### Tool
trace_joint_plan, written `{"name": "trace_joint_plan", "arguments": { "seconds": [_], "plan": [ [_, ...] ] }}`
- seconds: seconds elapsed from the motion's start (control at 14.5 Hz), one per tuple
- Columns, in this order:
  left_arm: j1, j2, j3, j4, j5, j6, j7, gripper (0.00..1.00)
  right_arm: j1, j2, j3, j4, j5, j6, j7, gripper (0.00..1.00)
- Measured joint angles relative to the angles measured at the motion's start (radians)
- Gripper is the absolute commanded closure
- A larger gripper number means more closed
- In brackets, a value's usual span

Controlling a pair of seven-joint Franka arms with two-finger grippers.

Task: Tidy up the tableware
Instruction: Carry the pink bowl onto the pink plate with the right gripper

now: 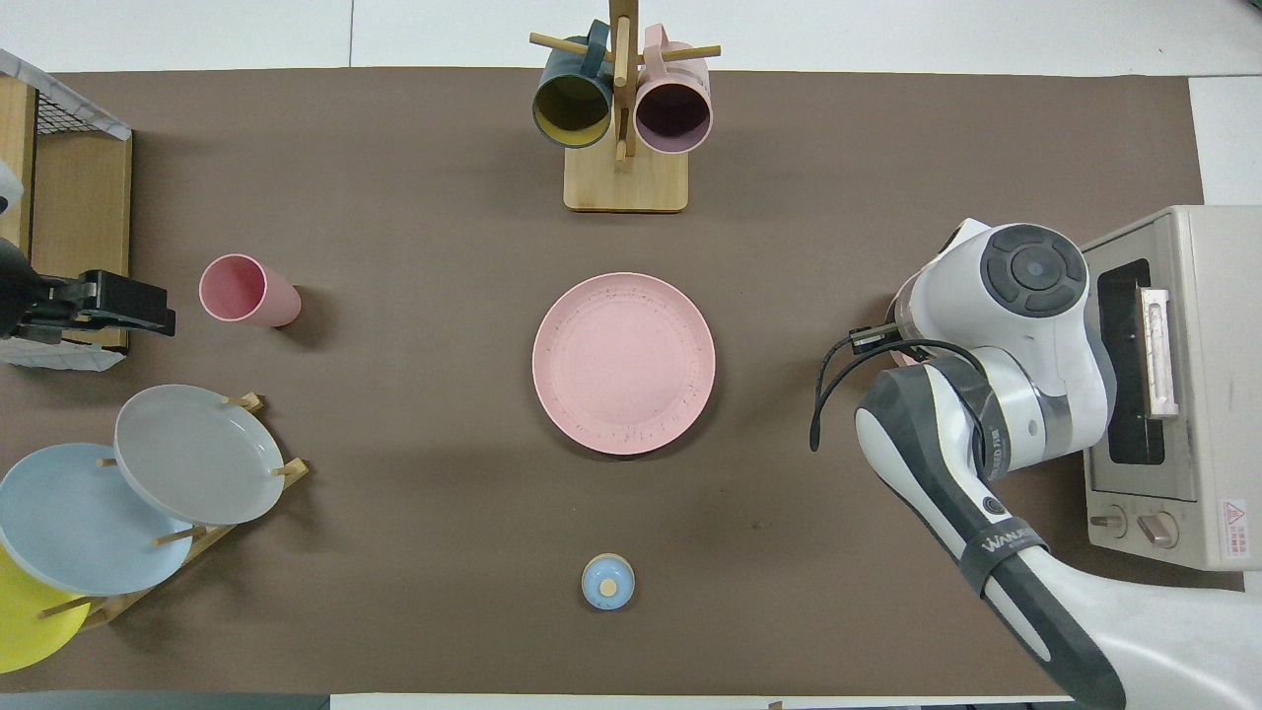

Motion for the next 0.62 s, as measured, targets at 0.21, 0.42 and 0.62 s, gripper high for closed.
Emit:
{"name": "trace_joint_plan", "arguments": {
  "seconds": [0.21,0.42,0.62],
  "plan": [
    [0.0,0.0,0.0,0.0,0.0,0.0,-0.001,0.0,0.085,0.019,0.003,0.165,0.001,-0.173,0.049,1.0],
    [0.0,0.0,0.0,0.0,0.0,0.002,-0.005,0.0,0.251,0.091,0.012,0.408,0.009,-0.31,0.3,1.0],
    [0.0,0.008,0.0,-0.02,0.0,0.06,-0.007,0.0,0.437,0.253,0.015,0.591,0.009,-0.33,0.568,1.0]
  ]
}}
